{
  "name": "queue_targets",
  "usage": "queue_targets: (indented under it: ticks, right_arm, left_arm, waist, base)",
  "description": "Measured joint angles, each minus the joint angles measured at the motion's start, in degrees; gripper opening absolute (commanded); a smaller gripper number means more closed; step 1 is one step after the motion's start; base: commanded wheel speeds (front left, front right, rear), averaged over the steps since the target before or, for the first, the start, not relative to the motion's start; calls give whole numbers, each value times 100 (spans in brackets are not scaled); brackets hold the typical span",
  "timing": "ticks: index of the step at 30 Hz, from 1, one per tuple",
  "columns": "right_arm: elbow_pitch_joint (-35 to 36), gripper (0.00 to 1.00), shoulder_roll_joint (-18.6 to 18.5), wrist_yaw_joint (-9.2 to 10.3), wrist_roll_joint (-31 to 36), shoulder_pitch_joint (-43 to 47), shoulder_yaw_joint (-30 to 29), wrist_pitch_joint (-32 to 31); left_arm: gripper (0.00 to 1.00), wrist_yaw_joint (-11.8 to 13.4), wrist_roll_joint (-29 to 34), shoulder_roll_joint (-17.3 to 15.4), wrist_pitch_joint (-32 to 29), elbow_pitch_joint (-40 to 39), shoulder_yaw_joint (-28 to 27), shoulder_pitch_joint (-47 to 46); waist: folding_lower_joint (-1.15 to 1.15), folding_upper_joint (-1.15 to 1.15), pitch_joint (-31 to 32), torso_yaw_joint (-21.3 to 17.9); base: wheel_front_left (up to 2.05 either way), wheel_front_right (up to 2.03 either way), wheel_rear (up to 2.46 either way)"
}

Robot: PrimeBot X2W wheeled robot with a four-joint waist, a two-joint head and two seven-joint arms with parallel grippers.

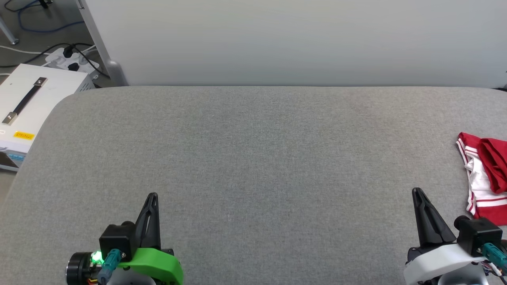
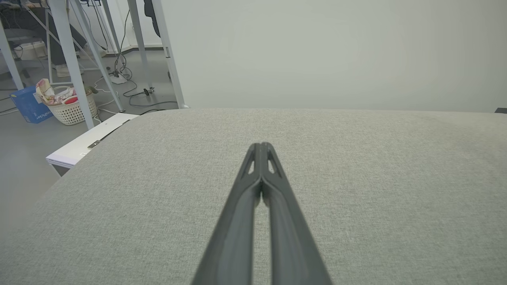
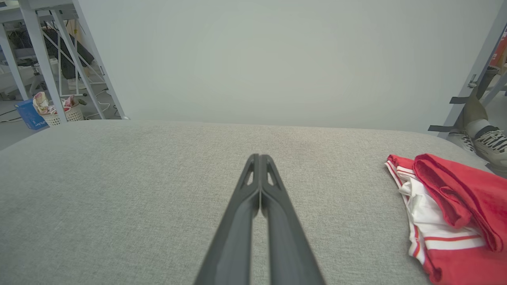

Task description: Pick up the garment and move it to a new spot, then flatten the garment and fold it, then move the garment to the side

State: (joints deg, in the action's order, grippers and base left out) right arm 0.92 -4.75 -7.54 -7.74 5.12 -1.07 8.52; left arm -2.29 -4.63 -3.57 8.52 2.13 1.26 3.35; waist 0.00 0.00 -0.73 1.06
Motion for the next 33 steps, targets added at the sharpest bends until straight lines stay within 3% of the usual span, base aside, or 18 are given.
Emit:
queue_targets:
  ticks: [33]
  right_arm:
    - [-34,0,78,0,309,-179,45,-375]
  left_arm:
    - [0,87,176,19,-380,-85,-51,-108]
  waist:
    - [0,0,33,-48]
  base:
    - [0,0,0]
